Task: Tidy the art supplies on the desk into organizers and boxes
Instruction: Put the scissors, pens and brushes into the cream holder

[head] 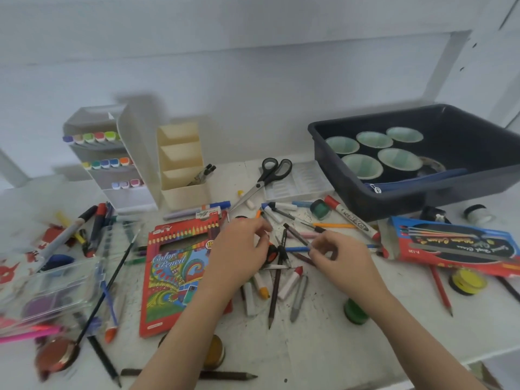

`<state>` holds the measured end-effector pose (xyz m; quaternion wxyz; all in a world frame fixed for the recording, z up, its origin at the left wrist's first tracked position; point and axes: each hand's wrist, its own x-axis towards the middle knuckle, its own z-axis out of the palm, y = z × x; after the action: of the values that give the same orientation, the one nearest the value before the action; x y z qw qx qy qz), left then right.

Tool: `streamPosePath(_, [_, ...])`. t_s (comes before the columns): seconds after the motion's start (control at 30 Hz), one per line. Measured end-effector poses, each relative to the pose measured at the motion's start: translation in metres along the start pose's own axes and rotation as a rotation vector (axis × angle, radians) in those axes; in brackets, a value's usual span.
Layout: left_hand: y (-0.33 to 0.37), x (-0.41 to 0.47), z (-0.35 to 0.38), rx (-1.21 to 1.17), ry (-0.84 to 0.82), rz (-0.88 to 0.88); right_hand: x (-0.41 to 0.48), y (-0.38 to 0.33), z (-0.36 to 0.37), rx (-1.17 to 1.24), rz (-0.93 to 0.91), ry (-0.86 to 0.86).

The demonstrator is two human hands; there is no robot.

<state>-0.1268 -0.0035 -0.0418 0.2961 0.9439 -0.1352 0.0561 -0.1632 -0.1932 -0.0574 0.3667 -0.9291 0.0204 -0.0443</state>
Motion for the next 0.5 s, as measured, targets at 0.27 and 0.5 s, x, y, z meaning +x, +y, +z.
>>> streamPosePath(0.27, [0.026,0.048,0.024,0.394,-0.038,-0.245,0.007,-0.001,-0.012,0.349,0.003,0.17])
streamPosePath(0.5, [0.021,0.057,0.019,0.208,-0.139,-0.326,0.01,-0.011,-0.02,0.563,-0.087,0.237])
